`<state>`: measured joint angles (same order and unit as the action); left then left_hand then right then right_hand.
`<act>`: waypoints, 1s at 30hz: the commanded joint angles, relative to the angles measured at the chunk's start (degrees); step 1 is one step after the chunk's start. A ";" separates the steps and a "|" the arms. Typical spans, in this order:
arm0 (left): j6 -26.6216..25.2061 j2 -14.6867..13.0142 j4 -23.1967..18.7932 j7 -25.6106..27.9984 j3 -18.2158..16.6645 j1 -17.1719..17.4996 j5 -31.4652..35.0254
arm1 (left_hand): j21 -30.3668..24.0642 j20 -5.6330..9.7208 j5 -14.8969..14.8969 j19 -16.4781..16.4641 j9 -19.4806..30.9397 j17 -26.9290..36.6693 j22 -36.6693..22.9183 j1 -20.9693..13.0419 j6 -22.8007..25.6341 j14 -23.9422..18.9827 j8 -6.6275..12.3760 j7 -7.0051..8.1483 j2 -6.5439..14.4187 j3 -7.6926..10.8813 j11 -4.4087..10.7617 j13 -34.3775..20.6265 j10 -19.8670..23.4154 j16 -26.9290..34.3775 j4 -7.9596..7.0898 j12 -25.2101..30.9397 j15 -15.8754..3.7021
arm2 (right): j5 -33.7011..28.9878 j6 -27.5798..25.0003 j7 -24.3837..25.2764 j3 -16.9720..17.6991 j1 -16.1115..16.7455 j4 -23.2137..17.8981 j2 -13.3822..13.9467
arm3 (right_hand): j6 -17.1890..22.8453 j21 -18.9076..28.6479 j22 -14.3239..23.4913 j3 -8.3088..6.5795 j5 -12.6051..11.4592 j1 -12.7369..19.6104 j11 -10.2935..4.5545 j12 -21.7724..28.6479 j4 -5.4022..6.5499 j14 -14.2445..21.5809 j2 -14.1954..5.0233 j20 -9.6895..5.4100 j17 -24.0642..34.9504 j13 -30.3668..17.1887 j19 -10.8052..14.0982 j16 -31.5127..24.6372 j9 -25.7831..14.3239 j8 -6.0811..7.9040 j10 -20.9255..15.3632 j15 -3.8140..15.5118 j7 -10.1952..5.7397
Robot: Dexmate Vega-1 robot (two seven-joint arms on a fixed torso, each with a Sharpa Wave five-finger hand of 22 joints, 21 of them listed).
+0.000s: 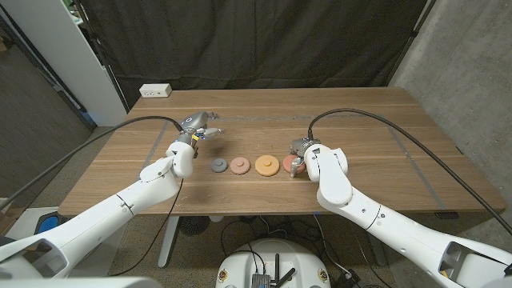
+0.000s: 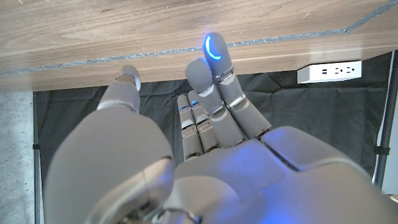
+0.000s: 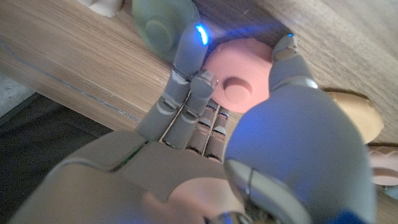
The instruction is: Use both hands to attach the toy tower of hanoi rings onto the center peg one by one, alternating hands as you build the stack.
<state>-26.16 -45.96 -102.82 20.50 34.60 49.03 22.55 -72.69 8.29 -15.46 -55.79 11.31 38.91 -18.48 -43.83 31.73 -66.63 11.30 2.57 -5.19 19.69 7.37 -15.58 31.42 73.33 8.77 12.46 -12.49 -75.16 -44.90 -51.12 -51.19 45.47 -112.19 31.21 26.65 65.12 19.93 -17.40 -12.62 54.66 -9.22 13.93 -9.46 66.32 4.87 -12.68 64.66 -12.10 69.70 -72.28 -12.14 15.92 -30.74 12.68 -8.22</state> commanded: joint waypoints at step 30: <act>-0.05 -0.49 -0.92 -0.04 -0.33 0.26 0.76 | -1.82 3.74 -0.13 2.13 0.31 0.22 0.25 -0.32 -1.81 1.15 -0.26 1.17 2.16 1.13 1.87 -0.20 -1.04 -0.10 0.23 -0.47 -0.01 | 6.44 4.66 7.05 1.73 -0.31 -5.76 5.01 | 8.27 3.33 -0.67 -3.95 -2.13 4.28 -0.80 -0.21 0.40 4.17 -6.66 0.02 4.19 -1.24 2.28 -1.81 -0.27 2.01 -8.39 -0.04 -0.18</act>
<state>-26.36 -46.57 -103.95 20.40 34.24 49.52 23.02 -74.01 7.58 -15.46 -53.84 11.31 38.90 -18.07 -44.05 29.97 -65.89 10.87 3.70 -3.60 20.41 9.03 -15.57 30.14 73.33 8.86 11.98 -12.59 -69.11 -41.40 -44.62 -50.19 45.94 -115.94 35.31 30.09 67.89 19.13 -18.91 -14.45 54.49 -7.87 13.51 -10.95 69.86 4.73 -12.70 68.58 -12.28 71.76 -73.84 -11.95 16.59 -34.90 12.59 -7.76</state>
